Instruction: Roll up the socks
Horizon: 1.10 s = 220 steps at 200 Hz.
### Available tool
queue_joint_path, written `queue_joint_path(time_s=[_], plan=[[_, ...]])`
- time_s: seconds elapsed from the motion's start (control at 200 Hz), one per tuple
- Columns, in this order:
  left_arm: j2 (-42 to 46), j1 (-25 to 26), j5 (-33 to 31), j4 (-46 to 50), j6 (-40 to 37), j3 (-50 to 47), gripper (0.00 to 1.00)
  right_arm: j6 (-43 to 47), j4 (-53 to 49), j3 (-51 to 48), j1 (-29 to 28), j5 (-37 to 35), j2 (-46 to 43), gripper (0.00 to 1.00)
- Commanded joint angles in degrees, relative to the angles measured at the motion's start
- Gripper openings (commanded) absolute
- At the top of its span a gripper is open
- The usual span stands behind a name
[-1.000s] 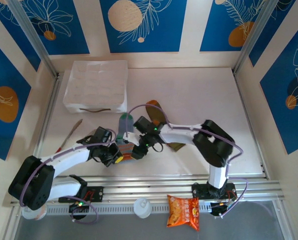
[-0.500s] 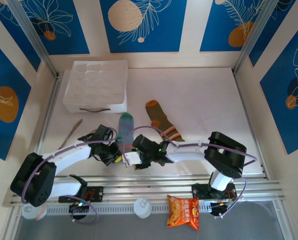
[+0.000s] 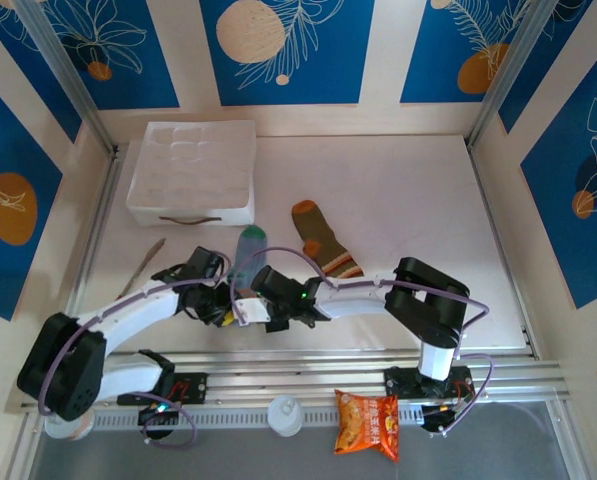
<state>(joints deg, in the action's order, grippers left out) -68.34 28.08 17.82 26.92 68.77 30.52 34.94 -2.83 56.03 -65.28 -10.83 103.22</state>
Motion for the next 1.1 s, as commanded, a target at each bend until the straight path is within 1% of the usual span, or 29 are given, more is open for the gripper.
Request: queue_joint_path(time_s=[0.0, 0.085, 0.21, 0.38, 0.45, 0.545, 0.645, 0.735, 0.875, 0.98, 1.095], plan=[[6.1, -1.46, -1.91, 8.09, 2.1, 2.11, 0.49, -6.63, -8.09, 0.73, 0.92, 5.61, 2.72, 0.01], [9.14, -2.06, -1.45, 9.56, 5.25, 1.1, 0.51, -9.61, -9.95, 1.5, 1.54, 9.18, 3.78, 0.0], [11.91, -2.06, 0.4, 9.12, 10.88, -1.51, 0.51, -12.33, -11.2, 2.35, 1.9, 11.34, 5.64, 0.0], [14.65, -2.06, 0.26, 9.31, 15.92, -2.16, 0.53, -14.24, -13.65, 4.38, 3.04, 14.43, 8.22, 0.0], [14.57, -2.06, -0.52, 13.43, 17.04, -0.99, 0.54, -14.96, -14.74, 5.28, 3.31, 15.12, 9.12, 0.0], [14.87, -2.06, -3.47, 20.5, 16.79, 1.18, 0.55, -15.79, -15.88, 6.19, 3.75, 16.08, 10.13, 0.0], [15.71, -2.16, -5.15, 22.39, 17.69, 1.35, 0.55, -17.11, -16.14, 6.2, 4.21, 16.69, 10.57, 0.0], [15.49, -2.28, -4.82, 20.44, 18.56, 0.62, 0.55, -17.75, -15.86, 5.4, 4.24, 16.36, 10.71, 0.0], [12.97, -2.74, -4.23, 14.92, 19.37, 0.13, 0.54, -18.06, -13.08, 2.84, 3.62, 12.62, 9.46, 0.0], [10.79, -5.41, -3.22, 12.4, 19.42, 1.03, 0.53, -17.76, -11.57, 1.64, 3.32, 8.77, 8.5, 0.0], [8.47, -8.99, -0.01, 10.9, 20.02, 1.88, 0.51, -17.87, -11.41, 1.45, 3.9, 7.7, 7.92, 0.0]])
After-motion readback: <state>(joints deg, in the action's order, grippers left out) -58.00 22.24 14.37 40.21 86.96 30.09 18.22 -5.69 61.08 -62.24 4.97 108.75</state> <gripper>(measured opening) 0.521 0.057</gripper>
